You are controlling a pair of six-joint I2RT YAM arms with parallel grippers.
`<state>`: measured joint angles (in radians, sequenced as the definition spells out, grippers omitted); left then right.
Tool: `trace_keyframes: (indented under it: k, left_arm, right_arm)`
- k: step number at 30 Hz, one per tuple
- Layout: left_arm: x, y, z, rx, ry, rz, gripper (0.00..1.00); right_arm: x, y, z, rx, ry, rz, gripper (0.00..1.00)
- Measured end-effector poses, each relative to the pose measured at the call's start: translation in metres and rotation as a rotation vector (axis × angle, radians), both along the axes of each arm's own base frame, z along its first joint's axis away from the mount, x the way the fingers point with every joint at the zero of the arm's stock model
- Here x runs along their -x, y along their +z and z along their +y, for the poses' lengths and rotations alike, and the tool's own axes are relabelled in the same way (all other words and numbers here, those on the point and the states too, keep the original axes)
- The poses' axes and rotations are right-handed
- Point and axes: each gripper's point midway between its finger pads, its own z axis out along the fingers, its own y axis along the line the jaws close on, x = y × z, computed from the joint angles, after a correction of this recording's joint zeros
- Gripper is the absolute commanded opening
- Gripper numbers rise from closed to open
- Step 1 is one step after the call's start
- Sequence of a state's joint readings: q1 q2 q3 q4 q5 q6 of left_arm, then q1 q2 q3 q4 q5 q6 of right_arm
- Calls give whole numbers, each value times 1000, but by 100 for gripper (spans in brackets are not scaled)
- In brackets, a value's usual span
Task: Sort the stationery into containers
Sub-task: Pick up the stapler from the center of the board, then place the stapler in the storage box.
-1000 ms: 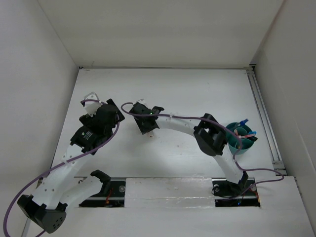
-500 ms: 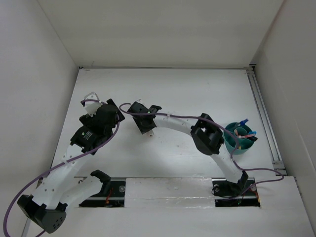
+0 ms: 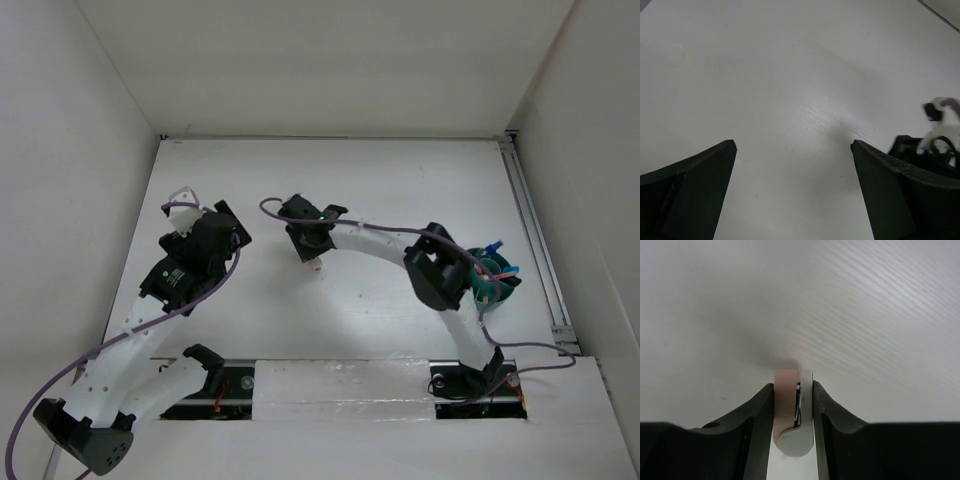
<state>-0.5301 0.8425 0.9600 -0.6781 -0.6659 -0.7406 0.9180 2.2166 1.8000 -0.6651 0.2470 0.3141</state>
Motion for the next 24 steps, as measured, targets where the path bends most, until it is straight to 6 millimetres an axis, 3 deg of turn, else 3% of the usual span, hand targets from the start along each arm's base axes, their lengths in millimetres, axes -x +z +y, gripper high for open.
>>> trace_keyframes:
  k: [3,5,7,9,12,15,19,24]
  left_arm:
    - [0,1,0,2,0,-3,100]
    - [0,1,0,3,-2,-3,100]
    - [0,1,0,5,-3,-5,100]
    - [1,3,-1,9,-7,-10,100]
    - [2,6,-1,14,-15,-23,100]
    - [2,7,-3,15,-33,-25,100]
    - [1,10,-7,22,-61,-31,100]
    - [1,15,-12,36,-97,-53,100]
  right_arm:
    - [-9,30,-47,-89,-71,-34,0]
    - [-16,69,-93,-162,-153,-115,0]
    - [-29,121,-142,-245,-276,-273,0]
    - [-29,173,-185,-331,-408,-441,0]
    - [-14,213,-223,-392,-558,-585,0]
    - [-2,215,-253,-370,-708,-646,0]
    - [14,186,-295,-202,-889,-664,0]
    - [42,164,-348,4,-1128,-682,0]
